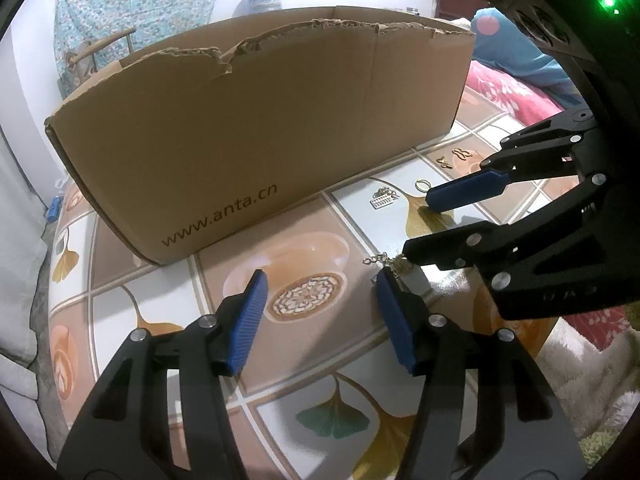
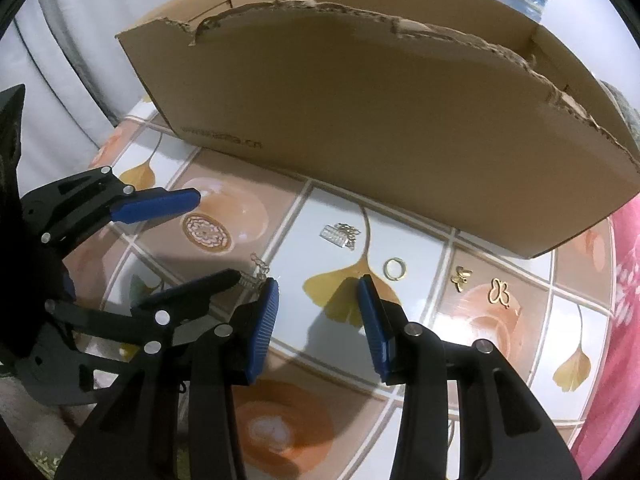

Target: Organize jewelry

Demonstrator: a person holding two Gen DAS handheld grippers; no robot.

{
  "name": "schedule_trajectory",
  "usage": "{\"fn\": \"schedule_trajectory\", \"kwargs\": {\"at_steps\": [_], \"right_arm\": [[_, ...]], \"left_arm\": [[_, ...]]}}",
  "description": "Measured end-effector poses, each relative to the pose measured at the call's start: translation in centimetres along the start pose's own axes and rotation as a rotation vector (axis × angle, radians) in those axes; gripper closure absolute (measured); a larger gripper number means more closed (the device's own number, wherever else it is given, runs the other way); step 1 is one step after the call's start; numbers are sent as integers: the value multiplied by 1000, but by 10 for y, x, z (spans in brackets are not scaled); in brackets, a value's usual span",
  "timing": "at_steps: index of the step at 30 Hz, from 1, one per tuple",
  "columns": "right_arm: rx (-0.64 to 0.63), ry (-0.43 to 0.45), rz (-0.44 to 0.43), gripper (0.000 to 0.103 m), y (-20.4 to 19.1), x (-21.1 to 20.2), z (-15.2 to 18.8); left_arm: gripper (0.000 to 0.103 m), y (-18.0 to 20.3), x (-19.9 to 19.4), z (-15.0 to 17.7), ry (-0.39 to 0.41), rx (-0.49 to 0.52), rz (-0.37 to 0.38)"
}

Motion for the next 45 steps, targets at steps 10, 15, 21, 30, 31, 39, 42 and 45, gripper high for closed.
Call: {"fn": "schedule_trajectory", "kwargs": {"at_steps": [10,15,21,30,31,39,42,45], "right_arm": [[60,6,78,63,37,-11,5],[22,32,-34,63,17,-14,1],[-42,0,-42,63,3,-3,4],[13,-15,43,63,30,-7,6],[25,-17,47,63,34,-8,7],[15,-16,11,63,28,-15,15],[-7,-13,-7,63,18,-16,17],[-13,-14,-23,63,15,-16,17]], "left_arm": [[48,-1,-1,0,4,2,-1],[48,-5,-3,1,12,5,1],[48,-6,-5,3,15,9,4],[48,-7,-5,3,18,11,6],[48,-6,-5,3,17,10,5],[50,-5,-8,3,18,22,25],[50,1,-9,4,21,38,36],[49,5,-9,4,21,39,44]]}}
Point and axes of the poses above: each gripper's, at about its wrist camera, not at the fingertips, and x roughly the way its jaws point, y to its right, z to its underside, the point moved 5 cm from there along x, roughly the way its jaws point, and after that the axes turned 10 degrees about y, right-handed, at the moved point
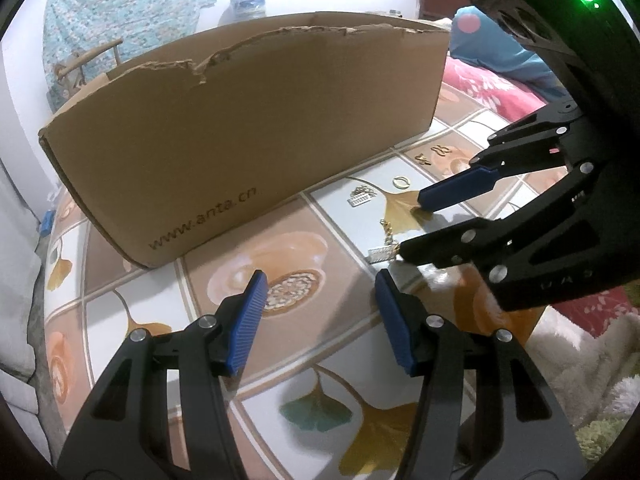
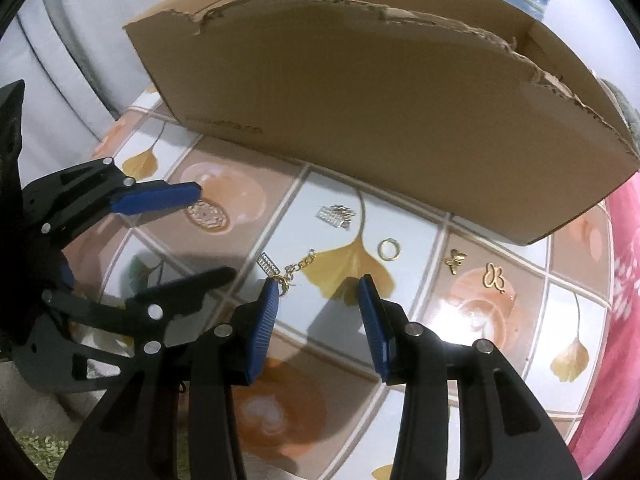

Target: Organize jewelry

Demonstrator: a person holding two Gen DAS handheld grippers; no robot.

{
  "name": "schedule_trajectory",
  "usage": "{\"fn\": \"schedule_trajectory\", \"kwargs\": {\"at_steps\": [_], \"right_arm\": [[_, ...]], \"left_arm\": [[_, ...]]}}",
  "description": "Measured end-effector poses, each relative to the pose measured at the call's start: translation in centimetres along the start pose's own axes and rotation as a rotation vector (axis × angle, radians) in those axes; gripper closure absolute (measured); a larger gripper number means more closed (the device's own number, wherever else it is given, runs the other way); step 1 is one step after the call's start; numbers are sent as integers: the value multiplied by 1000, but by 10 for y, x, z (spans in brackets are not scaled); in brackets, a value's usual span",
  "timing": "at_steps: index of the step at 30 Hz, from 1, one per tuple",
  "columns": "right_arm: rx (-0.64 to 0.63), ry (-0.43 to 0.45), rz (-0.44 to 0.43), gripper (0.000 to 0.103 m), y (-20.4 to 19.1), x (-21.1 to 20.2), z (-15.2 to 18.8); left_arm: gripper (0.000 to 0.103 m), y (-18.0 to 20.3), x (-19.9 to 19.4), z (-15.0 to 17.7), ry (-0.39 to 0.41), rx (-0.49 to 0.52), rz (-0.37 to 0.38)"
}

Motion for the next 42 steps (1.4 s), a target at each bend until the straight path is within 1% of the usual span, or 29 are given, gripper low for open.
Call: {"fn": "schedule_trajectory", "kwargs": {"at_steps": [6,8,15,24,34,39,42], "right_arm": [[-16,0,-20,63,-13,7,0],[-19,1,-25,63,-11,5,1],[-44,0,-42,63,-8,3,-4],[-82,-3,-73,63,-4,-2,-2],[-96,4,-95,63,-6,-1,-2],[-94,12,-108,63,-4,-2,0],[-98,14,-112,62,-3,-3,0]], "left_arm": [[49,-3,4,-4,1,-22,4],[49,-3,7,-6,-1,-28,6],[49,-3,12,-10,-14,-7,20],[49,4,17,-14,-26,44,35],[49,5,18,-16,-30,52,49],[49,3,18,-19,-27,20,69],[49,5,20,-20,-36,34,80]]}}
Point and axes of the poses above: each gripper's, at about its wrist camera, not at the fingertips, and x roughly the way its jaws point, y to its right, z to its underside, the point moved 5 cm from there along x, roughly the way its jaws point, and after that the axes turned 10 degrees about y, right-handed, at the moved point
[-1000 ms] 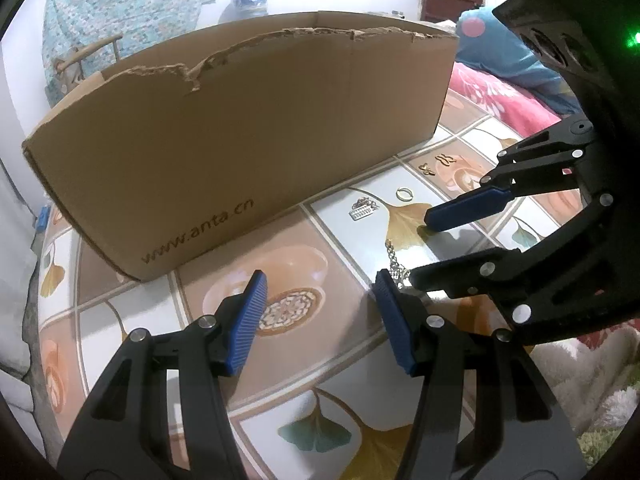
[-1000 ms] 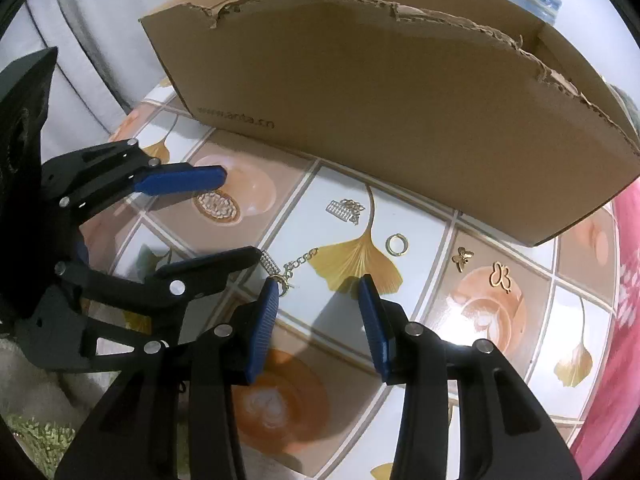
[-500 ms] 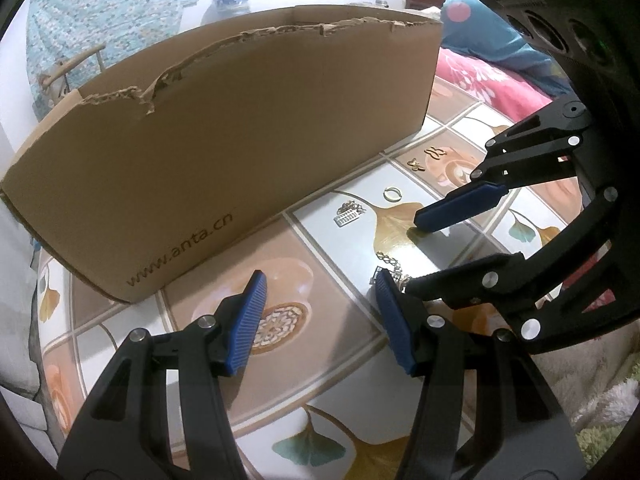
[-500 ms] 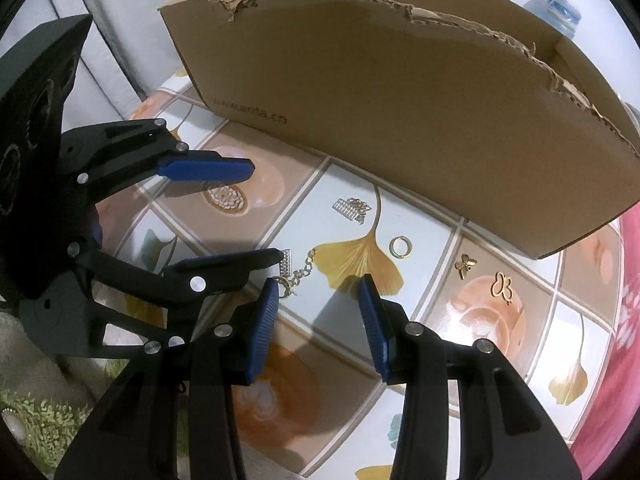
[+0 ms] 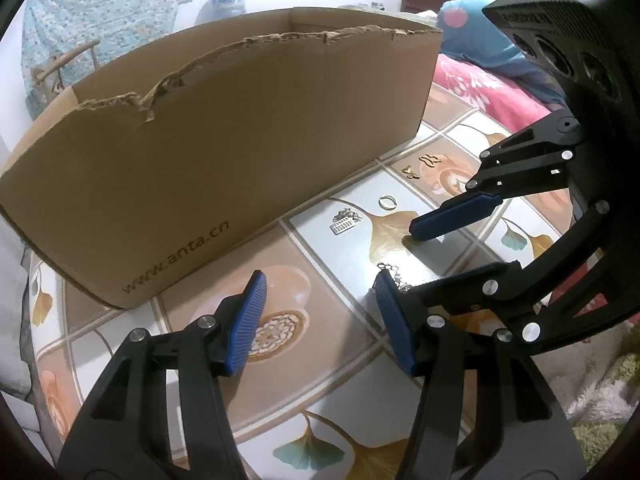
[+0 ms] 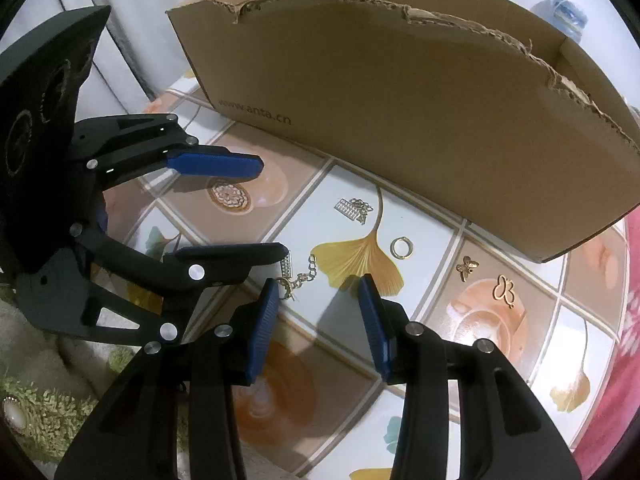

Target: Organize jewelry

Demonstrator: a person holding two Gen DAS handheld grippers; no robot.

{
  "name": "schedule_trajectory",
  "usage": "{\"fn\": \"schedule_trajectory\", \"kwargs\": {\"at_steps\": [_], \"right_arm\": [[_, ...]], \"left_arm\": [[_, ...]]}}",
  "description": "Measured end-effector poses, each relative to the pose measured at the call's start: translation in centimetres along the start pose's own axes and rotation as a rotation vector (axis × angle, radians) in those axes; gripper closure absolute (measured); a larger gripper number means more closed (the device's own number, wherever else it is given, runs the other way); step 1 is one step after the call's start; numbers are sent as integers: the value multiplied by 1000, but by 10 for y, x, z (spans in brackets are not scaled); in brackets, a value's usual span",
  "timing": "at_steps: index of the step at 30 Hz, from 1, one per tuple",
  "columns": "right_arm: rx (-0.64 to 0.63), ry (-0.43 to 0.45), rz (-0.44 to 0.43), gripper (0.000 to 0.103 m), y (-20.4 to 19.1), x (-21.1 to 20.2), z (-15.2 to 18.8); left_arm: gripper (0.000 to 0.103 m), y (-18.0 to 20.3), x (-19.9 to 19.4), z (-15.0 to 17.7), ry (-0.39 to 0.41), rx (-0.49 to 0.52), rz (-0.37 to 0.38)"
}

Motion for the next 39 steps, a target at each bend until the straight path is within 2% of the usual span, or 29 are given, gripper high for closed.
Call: {"fn": "schedule_trajectory", "kwargs": {"at_steps": [7,16,18,23,34,39], "right_arm": [[-7,3,-2,62,0,-1,0],[-11,3,-6,62,1,-2,1],[-14,-1,-1,62,1,-2,0],[-28,-12,34,62,3,-2,1],[14,-30,72,62,12,-8,6],[45,-12,56,62,16,-9,0]], "left_arm": [[48,5,4,2,-15,43,16],[47,5,7,0,-17,46,15],[42,3,8,0,-22,42,5],[38,1,9,-1,-22,36,-2],[38,3,11,0,-21,37,-4],[38,2,11,0,-20,36,-4]]}}
Point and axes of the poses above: each gripper's, at about its wrist camera, not at the fingertips, and x roughly the way its jaws point, y to its right, z to its underside, the point moved 5 cm from there along x, roughly the way its jaws point, and after that the axes turned 10 degrees about y, right-handed, at the moved point
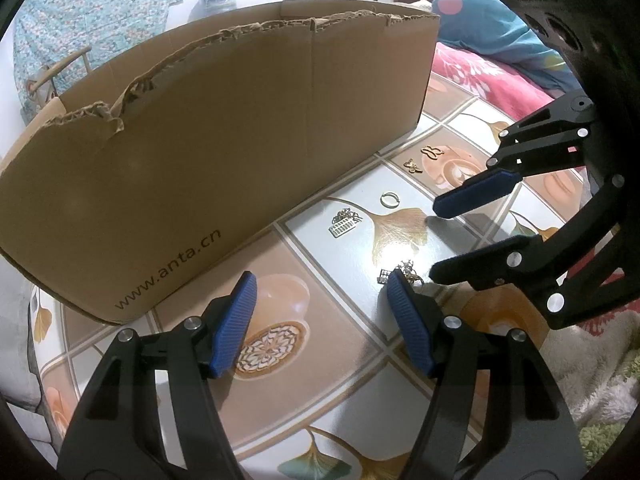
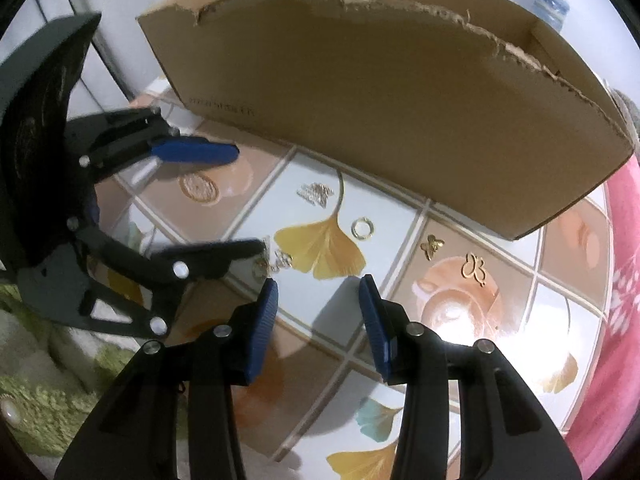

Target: Organize jewelry

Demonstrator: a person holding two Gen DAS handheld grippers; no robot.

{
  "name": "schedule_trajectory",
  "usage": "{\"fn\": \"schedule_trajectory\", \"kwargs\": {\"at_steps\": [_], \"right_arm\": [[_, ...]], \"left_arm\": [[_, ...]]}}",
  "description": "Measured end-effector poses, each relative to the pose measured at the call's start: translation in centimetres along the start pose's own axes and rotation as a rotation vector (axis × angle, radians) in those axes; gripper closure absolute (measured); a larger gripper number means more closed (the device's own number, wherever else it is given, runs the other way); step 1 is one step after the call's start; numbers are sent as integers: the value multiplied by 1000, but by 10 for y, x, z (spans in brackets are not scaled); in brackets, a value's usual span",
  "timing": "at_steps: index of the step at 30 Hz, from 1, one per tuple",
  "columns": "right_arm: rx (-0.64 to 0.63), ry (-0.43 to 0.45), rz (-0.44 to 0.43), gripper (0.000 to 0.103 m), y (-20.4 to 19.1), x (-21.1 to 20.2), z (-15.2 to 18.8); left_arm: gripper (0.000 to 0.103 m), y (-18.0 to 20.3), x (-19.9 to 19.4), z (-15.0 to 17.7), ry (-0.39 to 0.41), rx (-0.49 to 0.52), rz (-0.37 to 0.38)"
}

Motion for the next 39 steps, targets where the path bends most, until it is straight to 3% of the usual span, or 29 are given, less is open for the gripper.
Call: {"fn": "schedule_trajectory", "kwargs": {"at_steps": [11,39], "right_arm": [[-15,13,-24,62,-12,4,-13],[-49,-31,-10,61,-14,8,-1]], "left_arm": [[38,-1,-1,0,3,-1,0],[38,-2,-3,-3,1,-2,-1]]}}
Point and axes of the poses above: each gripper's, at about its wrist camera, not at the fingertips, and x roughly the way its jaws point, y to its right, z to its underside, the point moved 5 cm from there along x, roughly the way its jaws point, and after that the axes turned 10 degrees about y, right-handed, at the moved point
